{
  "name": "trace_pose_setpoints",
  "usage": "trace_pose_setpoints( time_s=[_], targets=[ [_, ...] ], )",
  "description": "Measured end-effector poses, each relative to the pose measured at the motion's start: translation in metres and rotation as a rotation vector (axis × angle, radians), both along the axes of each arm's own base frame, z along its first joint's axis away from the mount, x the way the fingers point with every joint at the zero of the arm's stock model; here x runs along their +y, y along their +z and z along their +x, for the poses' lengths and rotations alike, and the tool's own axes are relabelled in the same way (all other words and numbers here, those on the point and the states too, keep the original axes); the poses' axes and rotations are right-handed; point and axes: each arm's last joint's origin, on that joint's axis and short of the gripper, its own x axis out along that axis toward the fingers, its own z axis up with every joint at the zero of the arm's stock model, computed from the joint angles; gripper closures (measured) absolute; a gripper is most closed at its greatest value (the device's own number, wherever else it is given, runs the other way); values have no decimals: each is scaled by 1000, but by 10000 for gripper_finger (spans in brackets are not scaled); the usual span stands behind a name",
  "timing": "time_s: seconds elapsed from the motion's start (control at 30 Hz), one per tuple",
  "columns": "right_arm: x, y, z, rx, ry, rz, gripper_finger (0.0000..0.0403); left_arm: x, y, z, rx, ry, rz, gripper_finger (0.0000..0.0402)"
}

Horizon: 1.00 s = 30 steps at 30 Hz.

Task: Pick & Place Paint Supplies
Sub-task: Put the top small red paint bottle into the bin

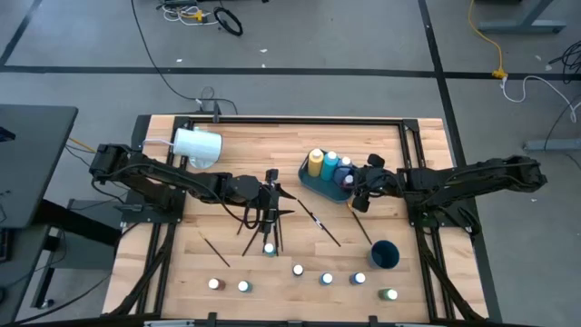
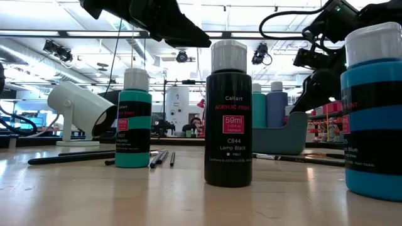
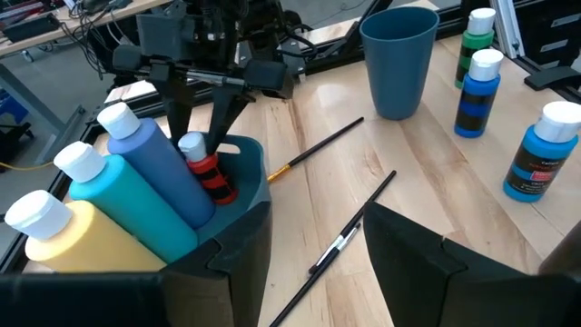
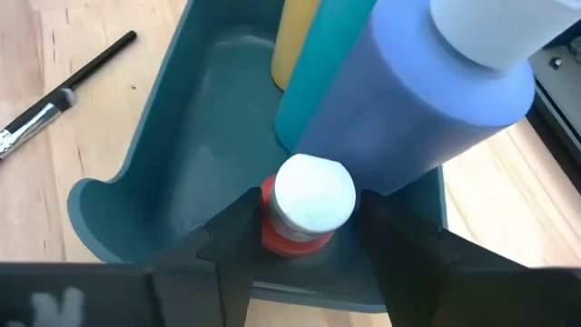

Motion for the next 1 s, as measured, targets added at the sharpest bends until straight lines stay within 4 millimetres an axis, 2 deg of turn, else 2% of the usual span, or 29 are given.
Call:
trace_pose_setpoints(
  time_s=[0.13,0.4,0.6,0.73,1.0],
  targets=[
    [0,0,0,3,5,1,218,0,0,0,0,0,0,219],
    [-1,0,-2,25,-30,-52,267,0,0,0,0,0,0,219],
    [-3,-1,-3,42,-42,-73,281,0,0,0,0,0,0,219],
    [-5,-1,-4,52,-84,-95,272,0,0,0,0,1,-3,219],
    [-10,0,-5,57,-135,-128,227,0,0,0,0,1,-3,219]
  ],
)
